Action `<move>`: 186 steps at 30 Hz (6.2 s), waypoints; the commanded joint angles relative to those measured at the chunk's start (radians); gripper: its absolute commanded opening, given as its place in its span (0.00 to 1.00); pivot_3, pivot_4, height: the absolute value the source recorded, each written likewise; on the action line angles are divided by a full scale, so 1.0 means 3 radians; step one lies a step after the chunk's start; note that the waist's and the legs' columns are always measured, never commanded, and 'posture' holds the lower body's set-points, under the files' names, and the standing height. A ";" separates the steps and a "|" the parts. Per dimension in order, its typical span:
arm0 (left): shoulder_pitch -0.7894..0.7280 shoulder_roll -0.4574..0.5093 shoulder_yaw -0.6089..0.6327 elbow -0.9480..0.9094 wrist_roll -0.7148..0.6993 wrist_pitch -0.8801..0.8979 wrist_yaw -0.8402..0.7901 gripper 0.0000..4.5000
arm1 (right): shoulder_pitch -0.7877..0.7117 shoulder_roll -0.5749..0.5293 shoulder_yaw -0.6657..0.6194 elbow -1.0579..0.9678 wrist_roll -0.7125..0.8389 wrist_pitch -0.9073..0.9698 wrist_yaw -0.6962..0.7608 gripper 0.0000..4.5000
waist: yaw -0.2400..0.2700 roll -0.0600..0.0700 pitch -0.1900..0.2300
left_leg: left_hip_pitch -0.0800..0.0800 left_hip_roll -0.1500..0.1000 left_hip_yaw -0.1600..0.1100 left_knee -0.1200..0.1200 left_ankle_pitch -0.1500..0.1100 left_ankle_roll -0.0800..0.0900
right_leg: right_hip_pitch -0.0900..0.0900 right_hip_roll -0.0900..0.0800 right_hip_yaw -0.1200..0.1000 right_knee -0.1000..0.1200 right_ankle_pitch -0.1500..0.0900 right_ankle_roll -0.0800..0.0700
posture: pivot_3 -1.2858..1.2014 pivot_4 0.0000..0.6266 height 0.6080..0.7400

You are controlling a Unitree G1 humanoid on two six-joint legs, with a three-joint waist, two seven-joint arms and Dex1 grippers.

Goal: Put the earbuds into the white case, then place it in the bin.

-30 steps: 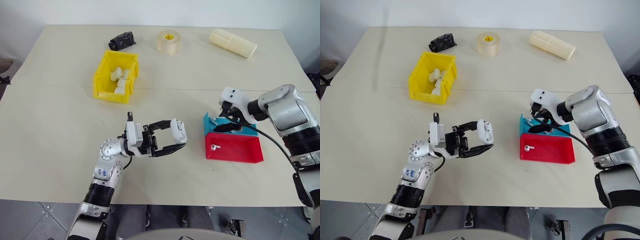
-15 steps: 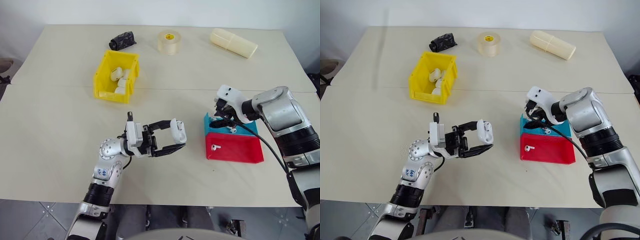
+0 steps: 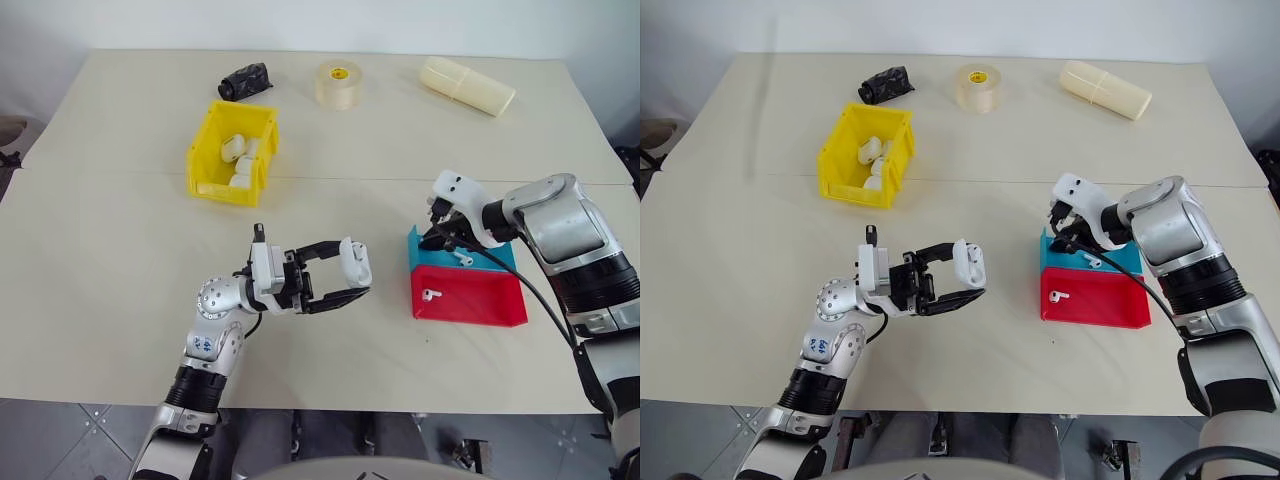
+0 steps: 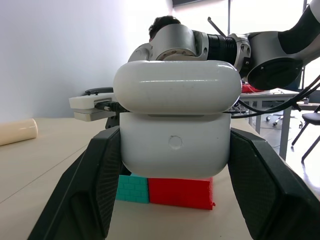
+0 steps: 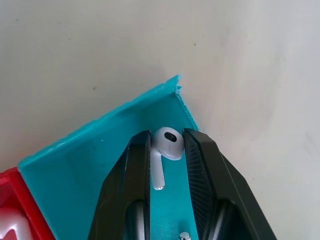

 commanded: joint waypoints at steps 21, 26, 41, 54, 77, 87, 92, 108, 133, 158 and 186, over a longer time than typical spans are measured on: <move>-0.0317 0.0043 0.0191 -0.0025 -0.0362 0.0399 -0.0104 0.62 | 0.1039 0.0225 -0.2059 -0.1107 0.1868 -0.0779 0.0235 0.21 | 0.0000 -0.0002 0.0002 | 0.0000 0.0001 0.0001 -0.0001 0.0000 0.0000 | 0.0002 0.0002 0.0001 0.0000 0.0000 0.0001 | 0.52 0.24 1.00; -0.0442 0.0036 0.0192 0.0011 -0.0357 0.0551 -0.0129 0.62 | 0.1443 0.0776 -0.2299 -0.1667 0.2482 -0.0668 -0.0270 0.21 | 0.0007 -0.0002 0.0002 | 0.0002 0.0001 0.0000 -0.0001 0.0000 0.0000 | 0.0001 0.0003 0.0002 0.0004 0.0000 0.0001 | 0.52 0.24 1.00; -0.0754 -0.0119 0.0195 0.0081 -0.0360 0.1006 -0.0008 0.62 | 0.2168 0.1912 -0.1912 -0.2335 0.2831 -0.1398 -0.1246 0.21 | 0.0006 -0.0001 0.0002 | 0.0007 -0.0013 0.0004 0.0000 0.0001 0.0000 | 0.0001 0.0005 0.0008 0.0010 0.0000 0.0001 | 0.52 0.24 1.00; -0.0827 -0.0180 0.0223 0.0100 -0.0339 0.1038 0.0006 0.62 | 0.2418 0.1917 -0.1605 -0.2283 0.2764 -0.1770 -0.1304 0.21 | 0.0005 -0.0001 0.0002 | 0.0008 -0.0015 0.0004 0.0000 0.0001 0.0000 | 0.0001 0.0005 0.0009 0.0010 0.0000 0.0001 | 0.52 0.24 1.00; -0.0633 -0.0159 0.0278 -0.0063 -0.0385 0.0966 -0.0175 0.62 | 0.2688 0.1251 -0.1552 -0.2295 0.2977 -0.1711 -0.1104 0.71 | 0.0011 -0.0001 0.0002 | 0.0010 -0.0004 0.0005 -0.0001 0.0001 0.0000 | 0.0003 0.0004 0.0010 0.0008 0.0000 0.0001 | 0.52 0.24 1.00; -0.0342 0.0325 0.0174 0.0022 0.0099 0.0221 -0.0533 0.62 | 0.2725 0.0139 -0.1939 -0.2220 0.2605 -0.1445 -0.0905 1.00 | 0.0019 -0.0001 0.0002 | 0.0010 -0.0003 0.0007 -0.0002 0.0000 0.0001 | 0.0004 0.0003 0.0009 0.0005 0.0000 0.0001 | 0.52 0.24 1.00; -0.0391 0.0426 -0.0023 0.0147 0.0385 -0.0099 -0.0611 0.62 | 0.2577 -0.0127 -0.1879 -0.2313 0.2764 -0.1153 -0.0855 0.96 | 0.0019 -0.0001 0.0002 | 0.0010 0.0000 0.0006 -0.0002 0.0000 0.0001 | 0.0005 0.0003 0.0008 0.0003 0.0000 0.0001 | 0.52 0.24 1.00; -0.0705 0.0385 -0.0450 0.0130 0.0878 0.0351 -0.0177 0.62 | 0.1729 -0.0068 -0.1147 -0.2739 0.2901 -0.0415 -0.1142 0.01 | 0.0020 -0.0002 0.0003 | 0.0006 0.0000 0.0003 -0.0002 0.0000 0.0001 | 0.0004 0.0002 0.0005 0.0001 0.0001 0.0001 | 0.52 0.24 1.00; 0.0683 0.0718 0.0993 -0.0881 -0.0523 0.1080 0.0558 0.62 | 0.2675 0.0394 -0.1832 -0.1883 0.2140 -0.2175 -0.0568 0.29 | 0.0012 -0.0003 0.0003 | 0.0012 0.0004 0.0004 -0.0004 0.0000 0.0001 | 0.0006 0.0002 0.0010 0.0002 0.0001 0.0001 | 0.52 0.24 1.00; -0.1849 0.0644 0.1198 0.2072 0.0692 0.0756 0.2445 0.62 | 0.2511 0.0647 -0.1725 -0.2023 0.2045 -0.2337 -0.0871 0.99 | 0.0001 -0.0011 0.0003 | 0.0016 -0.0021 0.0008 -0.0013 0.0000 0.0000 | 0.0004 0.0002 0.0005 0.0003 0.0001 0.0001 | 0.52 0.24 1.00; 0.0639 0.1691 0.1159 -0.0417 0.0216 0.0661 0.0254 1.00 | 0.2647 0.0146 -0.2078 -0.1087 0.1985 -0.2828 0.0134 1.00 | 0.0037 -0.0011 0.0006 | 0.0021 0.0002 0.0010 -0.0004 0.0001 0.0001 | 0.0011 -0.0001 0.0009 0.0007 0.0001 0.0001 | 0.52 0.24 1.00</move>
